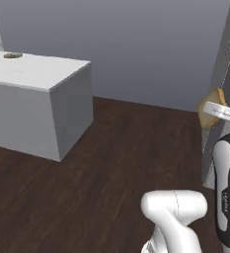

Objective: Start the toaster. Once the lever pops up, take the bread to the plate on the dining counter.

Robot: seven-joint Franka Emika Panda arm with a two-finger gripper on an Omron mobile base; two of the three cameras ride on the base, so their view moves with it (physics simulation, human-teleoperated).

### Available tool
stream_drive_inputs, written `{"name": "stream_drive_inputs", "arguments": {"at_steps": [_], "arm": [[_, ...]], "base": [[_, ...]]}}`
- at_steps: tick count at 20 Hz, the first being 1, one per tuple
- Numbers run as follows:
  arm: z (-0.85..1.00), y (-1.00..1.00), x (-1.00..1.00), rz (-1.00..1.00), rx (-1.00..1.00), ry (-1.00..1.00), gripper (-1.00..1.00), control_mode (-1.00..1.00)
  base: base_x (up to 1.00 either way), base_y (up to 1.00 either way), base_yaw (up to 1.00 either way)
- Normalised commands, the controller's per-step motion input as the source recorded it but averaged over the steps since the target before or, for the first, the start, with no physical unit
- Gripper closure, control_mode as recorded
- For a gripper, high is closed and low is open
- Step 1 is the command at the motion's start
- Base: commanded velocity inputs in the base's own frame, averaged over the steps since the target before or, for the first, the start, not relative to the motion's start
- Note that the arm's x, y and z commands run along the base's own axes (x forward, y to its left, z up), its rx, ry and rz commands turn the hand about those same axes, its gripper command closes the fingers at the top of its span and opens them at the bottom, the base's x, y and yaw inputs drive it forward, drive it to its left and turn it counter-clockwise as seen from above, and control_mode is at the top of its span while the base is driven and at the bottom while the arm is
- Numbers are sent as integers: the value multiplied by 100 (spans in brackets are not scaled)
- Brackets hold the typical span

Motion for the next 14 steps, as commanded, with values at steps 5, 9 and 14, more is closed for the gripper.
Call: {"name": "stream_drive_inputs", "arguments": {"at_steps": [5,9,14], "arm": [[0,0,0,0,0,0,100,100],[0,0,0,0,0,0,100,100],[0,0,0,0,0,0,100,100]], "base": [[100,20,-38],[100,67,-23],[100,80,-22]]}}
